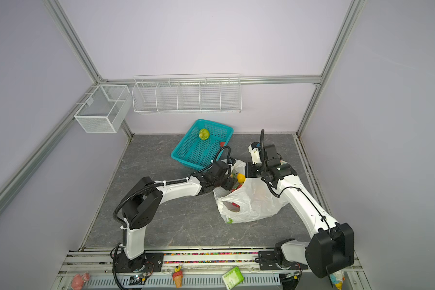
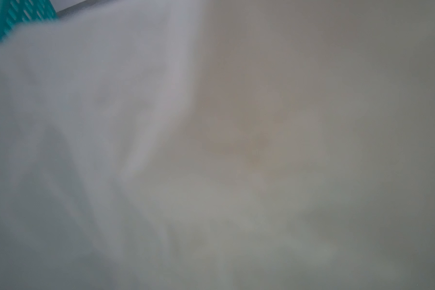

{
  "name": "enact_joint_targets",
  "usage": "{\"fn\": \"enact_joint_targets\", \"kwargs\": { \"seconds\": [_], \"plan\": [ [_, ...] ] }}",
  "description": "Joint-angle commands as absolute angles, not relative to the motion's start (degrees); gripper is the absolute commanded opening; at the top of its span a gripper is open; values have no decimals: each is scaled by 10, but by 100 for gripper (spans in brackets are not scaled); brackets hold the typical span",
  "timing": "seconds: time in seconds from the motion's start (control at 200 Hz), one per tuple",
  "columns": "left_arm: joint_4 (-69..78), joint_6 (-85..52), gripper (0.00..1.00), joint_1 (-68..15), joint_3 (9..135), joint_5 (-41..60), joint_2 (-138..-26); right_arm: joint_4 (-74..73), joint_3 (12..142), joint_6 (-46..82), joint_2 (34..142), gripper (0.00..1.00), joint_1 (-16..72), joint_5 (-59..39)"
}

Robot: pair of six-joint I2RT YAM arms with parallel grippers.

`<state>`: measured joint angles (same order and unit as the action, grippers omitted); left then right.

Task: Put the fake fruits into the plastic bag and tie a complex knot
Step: 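Open the left gripper to release the peach inside the bag, then grasp the bag rim with left gripper while right gripper swings nearer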

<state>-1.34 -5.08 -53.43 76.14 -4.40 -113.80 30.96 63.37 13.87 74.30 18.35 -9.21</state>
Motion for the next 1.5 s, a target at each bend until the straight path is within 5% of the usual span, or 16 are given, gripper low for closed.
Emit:
{"fn": "enact_joint_targets", "kwargs": {
  "seconds": [0.0,0.635,0.765,0.945,1.17,1.27,1.495],
  "plan": [
    [2,-61,77,-537,745,-32,-1098,308,634,134,741,7,182,-89],
    [-44,-45,69,-529,627,172,-827,307,633,131,753,6,181,-76],
    [-37,-52,70,-518,571,115,-746,305,635,130,754,7,182,-79],
    [-101,-36,83,-513,528,-145,-697,301,638,131,757,7,181,-83],
    [-124,-17,86,-508,572,-135,-777,300,647,137,766,7,184,-92],
    [-110,-16,79,-509,600,-134,-819,300,647,138,766,7,185,-92],
    [-135,-29,35,-508,645,-113,-853,304,649,134,772,7,187,-93]
  ]
}}
